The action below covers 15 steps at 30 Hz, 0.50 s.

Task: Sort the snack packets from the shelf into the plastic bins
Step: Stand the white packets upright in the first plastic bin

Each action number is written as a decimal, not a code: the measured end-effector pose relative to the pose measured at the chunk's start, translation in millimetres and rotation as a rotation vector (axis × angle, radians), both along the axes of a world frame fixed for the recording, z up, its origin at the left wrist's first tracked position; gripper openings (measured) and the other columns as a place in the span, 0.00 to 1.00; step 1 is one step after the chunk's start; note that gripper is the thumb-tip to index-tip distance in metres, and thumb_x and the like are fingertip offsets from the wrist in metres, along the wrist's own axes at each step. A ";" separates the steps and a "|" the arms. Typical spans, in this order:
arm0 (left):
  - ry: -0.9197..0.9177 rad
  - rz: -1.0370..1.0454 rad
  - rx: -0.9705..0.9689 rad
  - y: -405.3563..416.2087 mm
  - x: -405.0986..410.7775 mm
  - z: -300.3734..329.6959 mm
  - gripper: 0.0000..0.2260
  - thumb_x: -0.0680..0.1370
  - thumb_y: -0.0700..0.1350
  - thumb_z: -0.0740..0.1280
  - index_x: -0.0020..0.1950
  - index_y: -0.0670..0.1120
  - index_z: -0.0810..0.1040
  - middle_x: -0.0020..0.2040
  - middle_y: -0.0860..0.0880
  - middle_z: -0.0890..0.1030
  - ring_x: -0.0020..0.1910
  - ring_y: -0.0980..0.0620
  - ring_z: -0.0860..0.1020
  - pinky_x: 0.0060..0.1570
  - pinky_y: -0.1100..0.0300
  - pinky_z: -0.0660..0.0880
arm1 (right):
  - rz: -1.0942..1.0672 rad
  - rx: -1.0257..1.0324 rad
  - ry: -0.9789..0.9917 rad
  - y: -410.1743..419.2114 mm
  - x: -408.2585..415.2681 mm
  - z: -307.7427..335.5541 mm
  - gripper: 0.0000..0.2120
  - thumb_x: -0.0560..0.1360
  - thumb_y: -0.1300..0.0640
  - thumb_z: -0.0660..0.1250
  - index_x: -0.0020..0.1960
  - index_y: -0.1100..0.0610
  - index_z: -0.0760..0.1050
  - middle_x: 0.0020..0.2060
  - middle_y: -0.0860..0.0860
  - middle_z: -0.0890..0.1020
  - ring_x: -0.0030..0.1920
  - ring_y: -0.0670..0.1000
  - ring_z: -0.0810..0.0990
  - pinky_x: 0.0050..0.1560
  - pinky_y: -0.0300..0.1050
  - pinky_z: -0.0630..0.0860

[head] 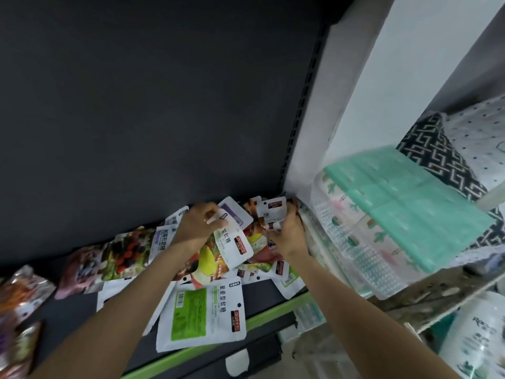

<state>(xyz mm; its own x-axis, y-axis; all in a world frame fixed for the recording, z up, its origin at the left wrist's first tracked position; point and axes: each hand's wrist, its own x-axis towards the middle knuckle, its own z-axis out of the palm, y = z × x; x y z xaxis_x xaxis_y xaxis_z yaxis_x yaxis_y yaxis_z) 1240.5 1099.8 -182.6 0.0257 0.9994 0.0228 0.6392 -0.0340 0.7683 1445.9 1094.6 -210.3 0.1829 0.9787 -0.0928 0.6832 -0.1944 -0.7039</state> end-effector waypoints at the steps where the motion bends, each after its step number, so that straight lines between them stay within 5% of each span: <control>1: -0.023 0.061 0.009 -0.1 -4.7 1.7 0.07 0.73 0.42 0.72 0.48 0.42 0.77 0.44 0.48 0.76 0.45 0.49 0.74 0.37 0.68 0.66 | -0.018 0.000 0.053 1.3 -1.8 -0.1 0.40 0.68 0.59 0.76 0.73 0.58 0.56 0.63 0.55 0.74 0.63 0.57 0.74 0.63 0.53 0.73; 5: -0.059 0.231 0.034 2.6 -19.9 4.0 0.10 0.73 0.44 0.72 0.49 0.39 0.79 0.46 0.42 0.81 0.47 0.43 0.78 0.46 0.56 0.72 | -0.023 -0.112 0.114 6.0 -0.1 6.3 0.32 0.69 0.60 0.75 0.67 0.61 0.62 0.57 0.56 0.78 0.58 0.56 0.77 0.56 0.46 0.74; 12: -0.125 0.254 0.003 5.0 -21.9 3.1 0.06 0.75 0.44 0.70 0.44 0.43 0.77 0.42 0.46 0.80 0.43 0.47 0.78 0.42 0.60 0.69 | -0.073 -0.120 0.175 27.8 -2.0 11.5 0.28 0.68 0.60 0.75 0.63 0.60 0.66 0.56 0.54 0.79 0.58 0.56 0.77 0.60 0.51 0.74; 15: -0.162 0.190 -0.020 3.8 -20.0 4.3 0.04 0.75 0.45 0.70 0.45 0.47 0.76 0.43 0.48 0.81 0.45 0.47 0.80 0.48 0.55 0.76 | -0.021 -0.109 0.171 30.4 0.8 19.2 0.13 0.73 0.63 0.69 0.57 0.58 0.75 0.52 0.55 0.82 0.50 0.57 0.80 0.50 0.46 0.78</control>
<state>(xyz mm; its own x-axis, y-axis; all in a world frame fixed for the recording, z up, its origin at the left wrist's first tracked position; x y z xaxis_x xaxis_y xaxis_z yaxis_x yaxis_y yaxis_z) 1220.5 1103.6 -178.3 -0.1653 0.9862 -0.0087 0.5013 0.0916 0.8604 1446.7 1124.9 -191.1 0.1758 0.9575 -0.2289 0.5509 -0.2883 -0.7832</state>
